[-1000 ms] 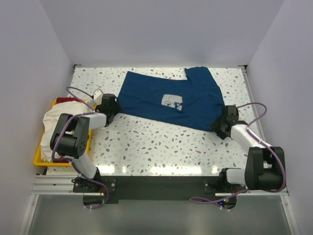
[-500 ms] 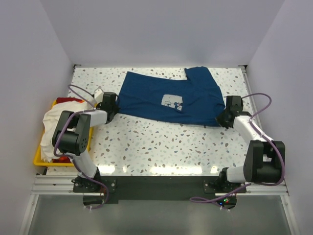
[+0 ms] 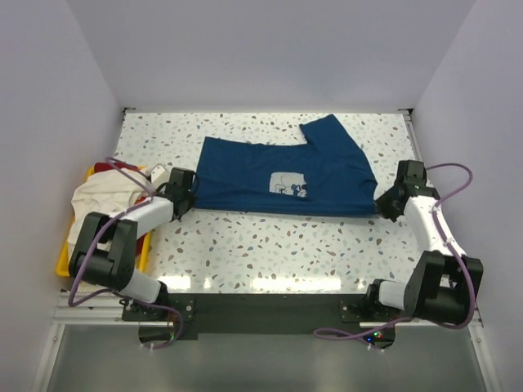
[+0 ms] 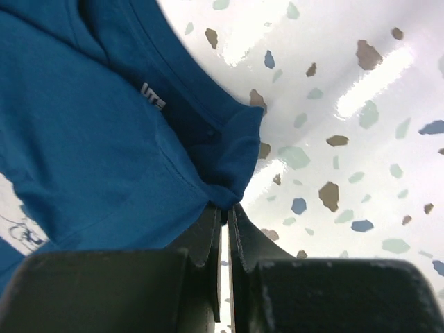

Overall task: Fold and stack the t-shirts
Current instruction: Fold the tshirt

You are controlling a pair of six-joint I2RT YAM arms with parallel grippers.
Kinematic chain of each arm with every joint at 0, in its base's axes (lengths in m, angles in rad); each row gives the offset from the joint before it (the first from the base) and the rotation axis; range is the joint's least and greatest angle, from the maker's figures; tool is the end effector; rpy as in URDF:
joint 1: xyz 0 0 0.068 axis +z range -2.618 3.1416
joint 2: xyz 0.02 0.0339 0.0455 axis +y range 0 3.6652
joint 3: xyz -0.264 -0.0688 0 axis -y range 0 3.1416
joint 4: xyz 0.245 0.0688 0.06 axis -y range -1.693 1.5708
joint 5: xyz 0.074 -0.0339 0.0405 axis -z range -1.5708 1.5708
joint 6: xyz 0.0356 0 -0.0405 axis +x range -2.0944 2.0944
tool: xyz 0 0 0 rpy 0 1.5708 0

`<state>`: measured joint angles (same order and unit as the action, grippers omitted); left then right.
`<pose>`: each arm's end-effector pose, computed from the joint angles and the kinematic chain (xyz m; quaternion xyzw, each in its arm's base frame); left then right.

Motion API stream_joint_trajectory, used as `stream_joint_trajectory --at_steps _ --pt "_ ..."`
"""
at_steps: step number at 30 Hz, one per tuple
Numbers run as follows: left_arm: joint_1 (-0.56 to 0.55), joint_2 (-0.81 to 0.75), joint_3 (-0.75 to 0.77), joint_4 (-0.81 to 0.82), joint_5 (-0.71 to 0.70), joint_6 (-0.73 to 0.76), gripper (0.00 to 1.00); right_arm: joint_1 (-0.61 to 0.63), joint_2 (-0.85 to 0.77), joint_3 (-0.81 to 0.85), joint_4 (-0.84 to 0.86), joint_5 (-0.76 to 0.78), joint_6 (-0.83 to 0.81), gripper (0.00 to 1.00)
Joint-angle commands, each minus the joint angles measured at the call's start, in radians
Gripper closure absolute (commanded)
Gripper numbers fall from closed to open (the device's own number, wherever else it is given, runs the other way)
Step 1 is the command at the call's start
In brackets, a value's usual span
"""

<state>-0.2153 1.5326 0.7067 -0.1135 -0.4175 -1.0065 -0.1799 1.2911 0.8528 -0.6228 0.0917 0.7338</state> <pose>0.2796 -0.0464 0.1519 -0.4177 0.8333 -0.0129 0.3618 0.2432 -0.0476 0.2221 0.4368 0.8625 0.0262 0.2544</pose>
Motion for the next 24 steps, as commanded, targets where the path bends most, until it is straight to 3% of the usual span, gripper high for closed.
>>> stream_joint_trajectory --at_steps 1,11,15,16,18,19,20,22,24 --pt "-0.039 -0.106 -0.051 -0.119 -0.131 -0.087 1.00 -0.029 -0.081 0.043 -0.103 0.023 -0.030 1.00" --pt "-0.136 -0.403 -0.187 -0.360 -0.196 -0.265 1.00 -0.047 -0.265 -0.026 -0.236 0.022 -0.036 0.98" --pt "-0.150 -0.494 -0.217 -0.422 -0.176 -0.288 0.99 -0.047 -0.332 -0.040 -0.285 0.042 -0.014 0.86" --pt "-0.154 -0.524 -0.225 -0.446 -0.173 -0.288 0.92 -0.047 -0.354 -0.040 -0.304 0.040 -0.008 0.76" --pt "-0.154 -0.554 -0.231 -0.472 -0.170 -0.290 0.77 -0.047 -0.365 -0.037 -0.325 0.031 0.004 0.67" --pt "-0.154 -0.583 -0.233 -0.483 -0.167 -0.273 0.64 -0.049 -0.369 -0.031 -0.351 0.034 0.009 0.56" --pt "-0.156 -0.600 -0.233 -0.485 -0.155 -0.261 0.57 -0.047 -0.372 -0.021 -0.353 0.022 0.009 0.52" --pt "-0.154 -0.652 -0.221 -0.491 -0.152 -0.216 0.47 -0.047 -0.383 -0.014 -0.356 0.000 0.007 0.44" --pt "-0.154 -0.681 -0.181 -0.479 -0.150 -0.164 0.44 -0.047 -0.397 0.000 -0.330 -0.073 -0.023 0.40"
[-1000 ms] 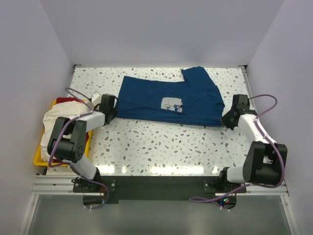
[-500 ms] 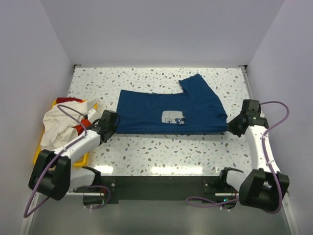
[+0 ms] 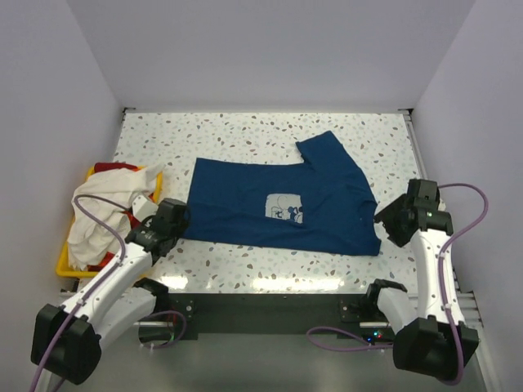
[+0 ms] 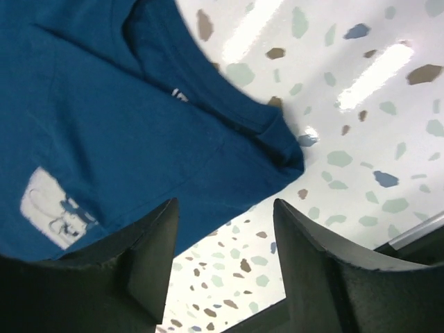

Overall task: Fold and stack the t-shirts
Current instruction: Fold the tshirt

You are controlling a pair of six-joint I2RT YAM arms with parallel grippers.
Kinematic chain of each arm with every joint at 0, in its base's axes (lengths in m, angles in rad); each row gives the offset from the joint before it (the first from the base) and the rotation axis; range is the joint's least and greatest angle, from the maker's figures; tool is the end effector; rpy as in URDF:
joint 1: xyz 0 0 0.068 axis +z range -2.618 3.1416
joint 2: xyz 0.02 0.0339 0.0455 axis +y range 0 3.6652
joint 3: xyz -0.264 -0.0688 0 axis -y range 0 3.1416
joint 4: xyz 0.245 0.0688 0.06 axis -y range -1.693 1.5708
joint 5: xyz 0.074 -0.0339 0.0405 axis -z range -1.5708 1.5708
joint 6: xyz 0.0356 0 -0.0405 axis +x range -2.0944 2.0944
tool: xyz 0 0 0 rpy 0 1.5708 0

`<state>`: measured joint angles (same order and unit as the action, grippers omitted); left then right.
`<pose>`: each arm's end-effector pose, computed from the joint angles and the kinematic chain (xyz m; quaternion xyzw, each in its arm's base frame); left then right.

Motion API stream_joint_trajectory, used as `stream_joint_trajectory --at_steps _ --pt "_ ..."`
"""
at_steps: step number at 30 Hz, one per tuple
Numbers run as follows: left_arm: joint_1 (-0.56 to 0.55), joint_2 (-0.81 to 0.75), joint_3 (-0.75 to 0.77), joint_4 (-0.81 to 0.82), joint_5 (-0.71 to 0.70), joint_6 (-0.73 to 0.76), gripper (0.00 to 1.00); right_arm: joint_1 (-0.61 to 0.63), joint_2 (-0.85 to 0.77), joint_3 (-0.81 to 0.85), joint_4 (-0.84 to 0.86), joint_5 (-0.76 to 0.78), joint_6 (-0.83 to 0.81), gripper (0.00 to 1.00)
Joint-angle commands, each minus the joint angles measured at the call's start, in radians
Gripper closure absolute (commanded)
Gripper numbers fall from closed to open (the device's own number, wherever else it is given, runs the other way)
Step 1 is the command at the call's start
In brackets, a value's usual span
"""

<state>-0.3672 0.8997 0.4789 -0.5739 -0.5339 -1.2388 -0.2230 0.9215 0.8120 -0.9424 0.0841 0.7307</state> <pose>0.1567 -0.0409 0.1872 -0.4583 0.8068 -0.0215 0.3723 0.1600 -0.0394 0.2616 0.4528 0.8530 0.0250 0.2583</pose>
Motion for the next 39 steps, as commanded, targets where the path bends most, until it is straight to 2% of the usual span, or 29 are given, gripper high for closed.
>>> stream_joint_trajectory --at_steps 1,2,4,8,13,19,23,27,30,39 --pt "-0.003 -0.059 0.064 0.005 -0.037 0.096 0.43 -0.006 -0.033 0.039 0.019 -0.111 -0.033 0.39" --pt "-0.003 -0.058 0.082 0.026 -0.032 0.148 0.43 -0.006 -0.039 0.021 0.110 -0.162 -0.062 0.37" --pt "-0.003 -0.033 0.151 0.103 -0.018 0.215 0.42 -0.004 -0.026 0.015 0.177 -0.245 -0.070 0.36" --pt "-0.003 0.192 0.325 0.157 -0.047 0.330 0.41 0.002 0.066 0.021 0.421 -0.349 -0.082 0.35" --pt "-0.003 0.518 0.568 0.247 -0.058 0.444 0.41 0.060 0.331 0.169 0.580 -0.293 -0.099 0.37" --pt "0.023 0.825 0.811 0.287 -0.040 0.567 0.42 0.169 0.679 0.490 0.617 -0.181 -0.185 0.44" --pt "0.056 0.985 0.958 0.275 -0.002 0.608 0.44 0.185 0.856 0.627 0.686 -0.167 -0.217 0.49" --pt "0.077 1.120 1.111 0.218 -0.025 0.628 0.46 0.194 1.020 0.780 0.714 -0.159 -0.264 0.51" --pt "0.099 1.199 1.155 0.201 -0.018 0.634 0.48 0.205 1.146 0.903 0.712 -0.145 -0.309 0.51" --pt "0.113 1.289 1.172 0.215 -0.008 0.656 0.50 0.241 1.431 1.237 0.633 -0.156 -0.402 0.51"
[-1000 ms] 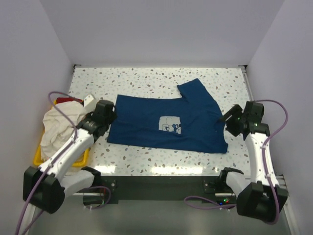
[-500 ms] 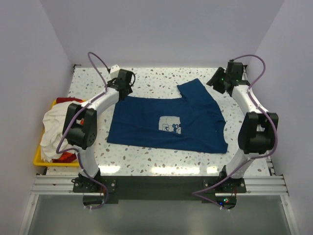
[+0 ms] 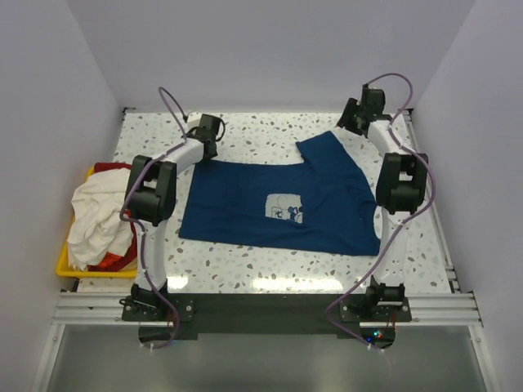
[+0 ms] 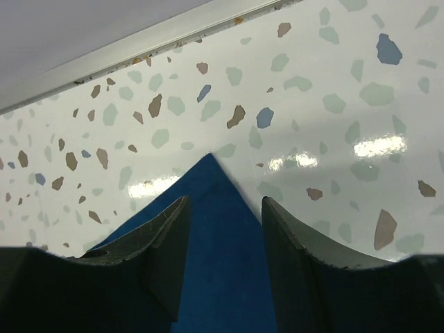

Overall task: Fold and stack the t-shirts
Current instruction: Fold the tshirt

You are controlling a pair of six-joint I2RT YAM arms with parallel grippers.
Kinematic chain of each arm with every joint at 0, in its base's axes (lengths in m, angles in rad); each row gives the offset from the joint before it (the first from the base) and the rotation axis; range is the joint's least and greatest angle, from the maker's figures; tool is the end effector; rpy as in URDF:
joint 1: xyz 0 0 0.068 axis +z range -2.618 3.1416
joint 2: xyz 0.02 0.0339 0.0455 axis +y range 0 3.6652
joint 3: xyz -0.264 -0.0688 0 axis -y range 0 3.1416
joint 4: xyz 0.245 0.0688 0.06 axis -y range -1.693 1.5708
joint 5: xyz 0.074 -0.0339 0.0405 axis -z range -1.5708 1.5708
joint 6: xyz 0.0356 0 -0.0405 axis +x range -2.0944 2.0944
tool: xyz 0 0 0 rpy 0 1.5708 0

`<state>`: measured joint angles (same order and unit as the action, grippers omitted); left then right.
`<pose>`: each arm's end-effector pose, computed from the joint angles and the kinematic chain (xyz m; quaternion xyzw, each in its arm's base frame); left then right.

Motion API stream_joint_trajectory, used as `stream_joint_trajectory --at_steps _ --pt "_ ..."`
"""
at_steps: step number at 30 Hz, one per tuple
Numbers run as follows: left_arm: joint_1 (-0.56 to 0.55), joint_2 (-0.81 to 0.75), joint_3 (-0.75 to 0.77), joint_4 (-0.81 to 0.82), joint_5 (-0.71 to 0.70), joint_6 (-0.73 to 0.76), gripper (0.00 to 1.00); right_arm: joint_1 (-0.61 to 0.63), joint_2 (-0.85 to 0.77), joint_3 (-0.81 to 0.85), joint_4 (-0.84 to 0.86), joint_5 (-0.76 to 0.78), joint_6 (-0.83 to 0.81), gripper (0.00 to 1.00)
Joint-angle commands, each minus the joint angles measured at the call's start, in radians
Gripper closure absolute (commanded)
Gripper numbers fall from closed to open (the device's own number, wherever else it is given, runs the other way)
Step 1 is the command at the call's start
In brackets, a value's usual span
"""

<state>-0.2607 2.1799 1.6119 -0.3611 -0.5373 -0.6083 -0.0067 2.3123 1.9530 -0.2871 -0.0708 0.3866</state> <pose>0.4612 -0.1042 0.1650 -0.2407 0.8867 0.1005 0.3818 0.5362 -0.0011 0.2122 0.1593 0.8804 0.1153 0.4316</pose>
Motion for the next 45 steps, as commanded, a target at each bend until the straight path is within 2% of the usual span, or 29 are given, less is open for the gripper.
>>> stream_joint_trajectory --at_steps 1,7,12,18,23,28,35,39,45 --pt "0.006 0.014 0.037 0.007 -0.004 0.027 0.50 0.034 0.074 0.137 -0.041 0.002 -0.064 0.51" --pt "0.005 0.027 0.020 0.013 -0.001 0.028 0.50 0.070 0.163 0.242 -0.105 0.037 -0.089 0.50" --pt "0.006 0.018 -0.003 0.028 0.010 0.028 0.51 0.085 0.209 0.262 -0.147 0.095 -0.094 0.50" --pt "0.006 -0.002 -0.017 0.047 0.017 0.039 0.51 0.093 0.211 0.261 -0.153 0.140 -0.097 0.51" --pt "0.005 -0.003 -0.017 0.051 0.022 0.050 0.51 0.105 0.159 0.208 -0.081 0.149 -0.107 0.50" --pt "0.006 -0.003 -0.018 0.051 0.023 0.054 0.51 0.125 0.206 0.312 -0.136 0.210 -0.155 0.50" --pt "0.006 0.003 -0.014 0.059 0.030 0.061 0.51 0.145 0.216 0.291 -0.126 0.279 -0.202 0.50" --pt "0.006 0.007 -0.014 0.060 0.028 0.062 0.51 0.151 0.268 0.368 -0.184 0.307 -0.226 0.50" --pt "0.008 0.011 -0.010 0.063 0.031 0.064 0.51 0.159 0.292 0.380 -0.198 0.318 -0.241 0.51"
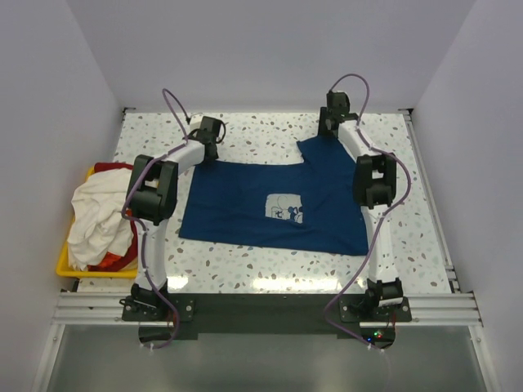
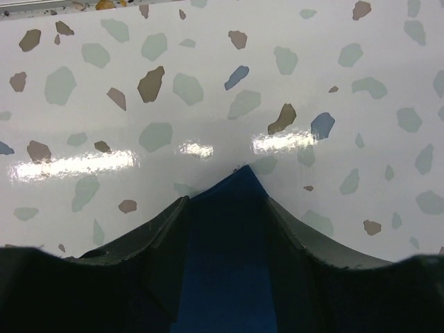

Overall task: Fold and stack the t-shirts
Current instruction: Fold the tshirt

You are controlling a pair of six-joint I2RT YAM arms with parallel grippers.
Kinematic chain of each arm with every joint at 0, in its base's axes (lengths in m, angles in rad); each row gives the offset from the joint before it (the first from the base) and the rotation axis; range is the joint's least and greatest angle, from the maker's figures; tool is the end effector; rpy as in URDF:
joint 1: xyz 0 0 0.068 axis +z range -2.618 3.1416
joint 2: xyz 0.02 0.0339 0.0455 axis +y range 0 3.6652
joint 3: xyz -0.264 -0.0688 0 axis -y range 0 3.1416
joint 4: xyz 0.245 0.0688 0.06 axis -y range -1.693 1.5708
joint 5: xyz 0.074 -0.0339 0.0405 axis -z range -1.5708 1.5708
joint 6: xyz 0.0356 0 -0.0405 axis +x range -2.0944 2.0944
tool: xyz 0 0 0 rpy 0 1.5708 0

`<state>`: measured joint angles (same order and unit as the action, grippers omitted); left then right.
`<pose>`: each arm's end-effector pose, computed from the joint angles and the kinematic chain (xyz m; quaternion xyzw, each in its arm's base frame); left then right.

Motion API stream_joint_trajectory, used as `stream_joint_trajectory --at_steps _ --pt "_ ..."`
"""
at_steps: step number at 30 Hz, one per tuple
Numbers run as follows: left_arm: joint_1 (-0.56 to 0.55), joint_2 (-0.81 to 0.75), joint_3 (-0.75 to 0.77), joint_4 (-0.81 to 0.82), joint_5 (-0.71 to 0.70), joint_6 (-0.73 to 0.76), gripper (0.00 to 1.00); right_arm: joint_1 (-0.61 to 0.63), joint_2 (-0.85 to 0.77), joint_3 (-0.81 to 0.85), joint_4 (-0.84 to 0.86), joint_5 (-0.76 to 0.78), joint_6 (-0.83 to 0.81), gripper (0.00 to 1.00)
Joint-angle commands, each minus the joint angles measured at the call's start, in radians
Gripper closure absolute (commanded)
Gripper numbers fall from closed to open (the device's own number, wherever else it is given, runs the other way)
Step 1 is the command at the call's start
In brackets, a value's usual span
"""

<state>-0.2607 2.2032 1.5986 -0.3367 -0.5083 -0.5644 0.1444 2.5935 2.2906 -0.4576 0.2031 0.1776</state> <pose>0.4621 -0.1053 0.1516 -0.2162 0.8980 0.0989 0.3703 0.5710 0.0758 0.1602 0.0551 0.9135 -0.0291 0.4020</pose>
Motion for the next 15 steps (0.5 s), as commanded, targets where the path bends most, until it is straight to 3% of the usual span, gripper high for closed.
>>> stream_joint_trajectory --at_steps 1,6,13,15 --pt "0.008 -0.013 0.004 0.039 0.004 0.020 0.51 0.006 0.014 0.043 -0.029 0.045 -0.035 0.51" --pt "0.008 -0.016 0.004 0.038 0.005 0.021 0.51 0.007 0.022 0.046 -0.041 0.058 -0.043 0.56" --pt "0.008 -0.030 0.006 0.041 0.005 0.024 0.50 0.007 -0.021 0.012 -0.021 0.041 -0.023 0.86" --pt "0.008 -0.034 0.006 0.045 0.004 0.029 0.50 0.007 -0.035 -0.014 -0.001 0.032 -0.017 0.90"
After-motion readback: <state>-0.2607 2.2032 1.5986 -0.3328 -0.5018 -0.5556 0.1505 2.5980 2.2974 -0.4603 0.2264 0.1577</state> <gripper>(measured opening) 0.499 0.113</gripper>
